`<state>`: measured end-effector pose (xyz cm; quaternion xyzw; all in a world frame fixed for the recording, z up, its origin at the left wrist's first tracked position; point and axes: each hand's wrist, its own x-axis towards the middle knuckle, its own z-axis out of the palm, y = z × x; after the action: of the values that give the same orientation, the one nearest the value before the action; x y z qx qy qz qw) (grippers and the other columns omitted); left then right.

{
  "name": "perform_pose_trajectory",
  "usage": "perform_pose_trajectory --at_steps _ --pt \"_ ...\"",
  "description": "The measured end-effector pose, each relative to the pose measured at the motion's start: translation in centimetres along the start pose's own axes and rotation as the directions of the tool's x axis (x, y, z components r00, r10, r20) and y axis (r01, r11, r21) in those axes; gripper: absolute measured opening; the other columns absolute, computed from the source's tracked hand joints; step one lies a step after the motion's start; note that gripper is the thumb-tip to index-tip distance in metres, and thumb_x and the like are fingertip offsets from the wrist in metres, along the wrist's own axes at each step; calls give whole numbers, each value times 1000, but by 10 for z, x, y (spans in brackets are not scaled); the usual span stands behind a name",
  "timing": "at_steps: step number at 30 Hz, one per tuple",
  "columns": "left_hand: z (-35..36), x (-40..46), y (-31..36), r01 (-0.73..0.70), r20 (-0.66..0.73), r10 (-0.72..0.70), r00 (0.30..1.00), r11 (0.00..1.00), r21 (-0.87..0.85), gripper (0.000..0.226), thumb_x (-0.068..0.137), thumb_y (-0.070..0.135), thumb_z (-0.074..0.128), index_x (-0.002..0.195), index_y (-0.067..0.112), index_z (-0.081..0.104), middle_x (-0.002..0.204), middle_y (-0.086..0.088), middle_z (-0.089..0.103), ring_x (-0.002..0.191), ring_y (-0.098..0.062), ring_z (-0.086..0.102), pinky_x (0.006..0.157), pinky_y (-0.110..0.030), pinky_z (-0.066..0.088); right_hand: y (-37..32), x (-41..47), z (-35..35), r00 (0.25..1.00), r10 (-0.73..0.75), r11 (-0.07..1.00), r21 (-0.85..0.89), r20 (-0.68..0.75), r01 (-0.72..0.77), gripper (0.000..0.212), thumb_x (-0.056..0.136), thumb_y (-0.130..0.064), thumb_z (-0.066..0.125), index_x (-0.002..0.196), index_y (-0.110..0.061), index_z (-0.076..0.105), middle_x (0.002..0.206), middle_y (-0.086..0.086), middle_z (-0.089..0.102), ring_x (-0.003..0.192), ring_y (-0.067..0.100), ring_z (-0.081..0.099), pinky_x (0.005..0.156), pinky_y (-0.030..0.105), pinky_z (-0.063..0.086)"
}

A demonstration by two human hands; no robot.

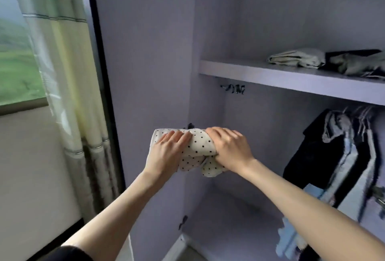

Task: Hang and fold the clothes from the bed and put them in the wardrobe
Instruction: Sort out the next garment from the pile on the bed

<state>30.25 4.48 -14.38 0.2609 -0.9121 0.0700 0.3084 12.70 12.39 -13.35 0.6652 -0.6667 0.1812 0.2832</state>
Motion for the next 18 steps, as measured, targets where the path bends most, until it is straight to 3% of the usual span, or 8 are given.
perform_pose_trajectory --at_steps 2,5,9,12,18 --pt "-2 47 -5 -69 -42 70 997 997 24 52 57 0 74 108 11 67 93 -1 69 81 -25 66 57 -20 39 26 24 -9 997 79 994 -79 -1 -79 55 60 4 60 114 -8 62 105 6 68 92 30 66 71 39 54" --pt "-6 109 -14 -110 -94 108 990 994 -12 58 70 1 56 125 22 55 106 3 66 88 -27 62 63 -24 33 58 59 -23 982 189 977 -98 -22 -191 56 72 -1 53 126 -17 51 122 0 61 105 26 60 78 35 48" --pt "-19 204 -19 -184 -137 172 975 980 -80 62 75 0 43 130 29 48 109 1 66 87 -33 61 67 -33 41 103 107 -55 944 315 938 -116 -103 -326 53 75 -7 54 126 -21 49 121 0 62 102 29 60 69 32 37" --pt "-28 273 -4 -265 -197 241 950 959 -106 63 75 -2 43 129 29 49 105 -2 66 87 -33 59 65 -31 37 144 138 -87 911 380 904 -144 -159 -402 45 78 -13 56 121 -26 51 114 -2 64 98 29 60 67 31 34" --pt "-16 377 37 -348 -229 300 926 914 -211 63 77 -4 41 129 30 49 99 -9 67 90 -35 60 71 -37 48 220 172 -136 882 454 834 -291 -124 -470 37 80 -20 54 116 -29 52 105 -1 65 95 29 59 68 33 34"
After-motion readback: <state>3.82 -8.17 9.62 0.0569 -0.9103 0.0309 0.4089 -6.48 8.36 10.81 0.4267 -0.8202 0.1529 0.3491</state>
